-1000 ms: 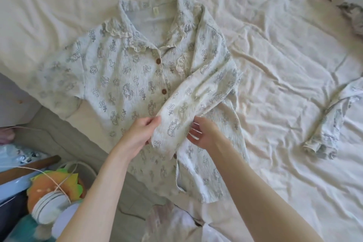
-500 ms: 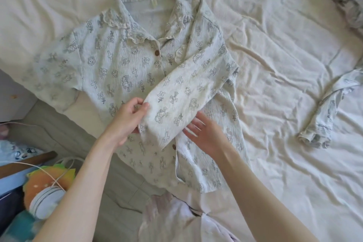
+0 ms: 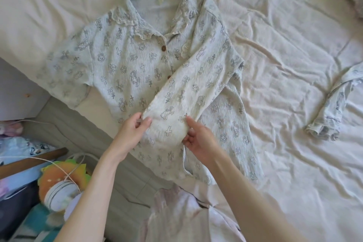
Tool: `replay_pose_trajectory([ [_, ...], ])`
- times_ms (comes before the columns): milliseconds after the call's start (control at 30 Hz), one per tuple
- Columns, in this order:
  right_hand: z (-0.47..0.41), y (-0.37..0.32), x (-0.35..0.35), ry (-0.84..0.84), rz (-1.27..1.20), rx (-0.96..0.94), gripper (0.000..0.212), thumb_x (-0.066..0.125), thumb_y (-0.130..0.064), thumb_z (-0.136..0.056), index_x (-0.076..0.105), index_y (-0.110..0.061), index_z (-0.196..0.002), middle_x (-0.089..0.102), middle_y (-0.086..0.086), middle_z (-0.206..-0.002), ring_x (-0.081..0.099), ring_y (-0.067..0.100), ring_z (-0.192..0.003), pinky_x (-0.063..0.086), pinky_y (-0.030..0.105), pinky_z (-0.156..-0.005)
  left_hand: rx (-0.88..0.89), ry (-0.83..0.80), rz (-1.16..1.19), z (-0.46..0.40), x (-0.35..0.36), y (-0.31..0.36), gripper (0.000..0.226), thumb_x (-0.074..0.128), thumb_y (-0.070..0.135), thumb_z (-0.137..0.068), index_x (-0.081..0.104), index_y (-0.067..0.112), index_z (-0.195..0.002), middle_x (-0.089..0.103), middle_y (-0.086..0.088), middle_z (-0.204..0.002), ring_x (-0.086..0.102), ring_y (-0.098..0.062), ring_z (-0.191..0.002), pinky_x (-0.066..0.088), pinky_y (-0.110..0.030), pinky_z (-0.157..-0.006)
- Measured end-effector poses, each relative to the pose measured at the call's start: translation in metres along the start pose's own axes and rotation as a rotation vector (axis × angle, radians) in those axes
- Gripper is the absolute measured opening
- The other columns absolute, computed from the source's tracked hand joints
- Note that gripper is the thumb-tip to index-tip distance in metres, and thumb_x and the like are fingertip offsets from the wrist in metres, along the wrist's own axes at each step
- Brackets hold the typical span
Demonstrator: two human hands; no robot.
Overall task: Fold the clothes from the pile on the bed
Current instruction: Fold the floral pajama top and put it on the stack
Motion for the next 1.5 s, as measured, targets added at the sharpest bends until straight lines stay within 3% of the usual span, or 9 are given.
replay_pose_trajectory([
  [267, 0.012, 0.015, -0.003, 0.010, 0.260, -0.005, 0.025, 0.069, -0.022, -0.085, 0.055, -0.002, -0.090, 0.049, 0.005, -0.072, 0.044, 0.011, -0.054, 0.038, 0.026, -0.058, -0.101, 0.024, 0.160, 0.013, -0.007, -0.011, 0.012, 0.061, 0.019, -0.090, 0.058, 0.008, -0.093, 0.065, -0.011, -0.092, 0.062, -0.014, -0.066, 0.053, -0.022, -0.052],
  [500, 0.023, 0.019, -0.005, 0.041, 0.444, -0.156, 0.017, 0.061, -0.025, -0.091, 0.058, -0.011, -0.081, 0.067, 0.010, -0.094, 0.062, 0.019, -0.090, 0.047, 0.034, -0.089, -0.077, 0.083, 0.193, 0.016, 0.016, -0.023, 0.018, 0.055, 0.025, -0.095, 0.057, 0.013, -0.108, 0.063, -0.003, -0.111, 0.065, -0.014, -0.090, 0.055, -0.028, -0.074],
  [600, 0.024, 0.020, -0.010, -0.064, 0.337, -0.184, 0.024, 0.058, -0.011, -0.092, 0.046, -0.011, -0.072, 0.062, 0.006, -0.071, 0.060, 0.014, -0.068, 0.051, 0.031, -0.082, -0.145, 0.025, 0.169, 0.016, 0.047, -0.039, 0.039, 0.054, 0.034, -0.095, 0.052, 0.015, -0.128, 0.059, 0.000, -0.119, 0.059, -0.019, -0.106, 0.050, -0.033, -0.086],
  [867, 0.026, 0.030, -0.028, 0.193, 0.448, -0.279, 0.040, 0.069, -0.013, -0.086, 0.034, -0.014, -0.064, 0.048, 0.004, -0.062, 0.051, 0.013, -0.048, 0.047, 0.025, -0.053, -0.059, 0.104, 0.348, 0.015, 0.044, -0.036, 0.021, 0.063, 0.021, -0.090, 0.058, 0.010, -0.073, 0.064, -0.005, -0.080, 0.060, -0.023, -0.083, 0.053, -0.038, -0.081],
  [967, 0.026, 0.034, -0.018, 0.288, 0.447, -0.303, 0.034, 0.071, -0.018, -0.084, 0.041, -0.011, -0.068, 0.051, 0.006, -0.069, 0.052, 0.015, -0.059, 0.049, 0.031, -0.063, 0.001, 0.138, 0.276, 0.015, 0.028, -0.030, 0.020, 0.066, 0.025, -0.087, 0.055, 0.011, -0.079, 0.062, -0.007, -0.083, 0.058, -0.020, -0.079, 0.050, -0.041, -0.079],
  [1067, 0.023, 0.042, -0.001, 0.253, 0.214, -0.235, 0.016, 0.067, -0.018, -0.087, 0.054, -0.009, -0.086, 0.058, 0.001, -0.074, 0.059, 0.008, -0.062, 0.055, 0.027, -0.068, 0.032, 0.075, 0.236, 0.014, 0.016, -0.029, 0.013, 0.068, 0.026, -0.086, 0.056, 0.019, -0.087, 0.065, 0.003, -0.089, 0.062, -0.012, -0.081, 0.047, -0.023, -0.068],
  [1200, 0.015, 0.056, 0.007, 0.187, 0.118, -0.109, 0.029, 0.065, -0.029, -0.089, 0.055, -0.007, -0.105, 0.055, 0.005, -0.094, 0.059, 0.017, -0.081, 0.055, 0.035, -0.073, -0.079, -0.180, 0.398, 0.012, 0.002, -0.035, 0.016, 0.061, 0.023, -0.090, 0.057, 0.014, -0.102, 0.065, -0.001, -0.094, 0.065, -0.011, -0.075, 0.052, -0.027, -0.060],
  [1333, 0.015, 0.074, 0.011, 0.108, 0.094, -0.043, 0.021, 0.068, -0.018, -0.087, 0.052, -0.008, -0.095, 0.061, 0.000, -0.073, 0.063, 0.007, -0.053, 0.049, 0.022, -0.053, -0.217, -0.245, 0.466, 0.013, -0.008, -0.050, 0.022, 0.041, 0.014, -0.101, 0.061, 0.009, -0.097, 0.066, -0.007, -0.087, 0.063, -0.017, -0.071, 0.054, -0.034, -0.065],
  [1500, 0.018, 0.094, 0.007, 0.174, 0.093, -0.037, 0.012, 0.062, -0.009, -0.089, 0.056, -0.009, -0.080, 0.065, 0.005, -0.081, 0.063, 0.018, -0.070, 0.051, 0.029, -0.066, -0.262, -0.249, 0.405, 0.021, -0.003, -0.069, 0.014, 0.056, 0.004, -0.091, 0.060, 0.012, -0.102, 0.068, -0.006, -0.093, 0.068, -0.017, -0.077, 0.058, -0.031, -0.064],
])
Point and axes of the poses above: each hand's wrist, its own z-axis away from the middle knuckle, its own x-axis out of the palm, y = z × x, the point moved 2 cm from there along -z, towards the middle knuckle
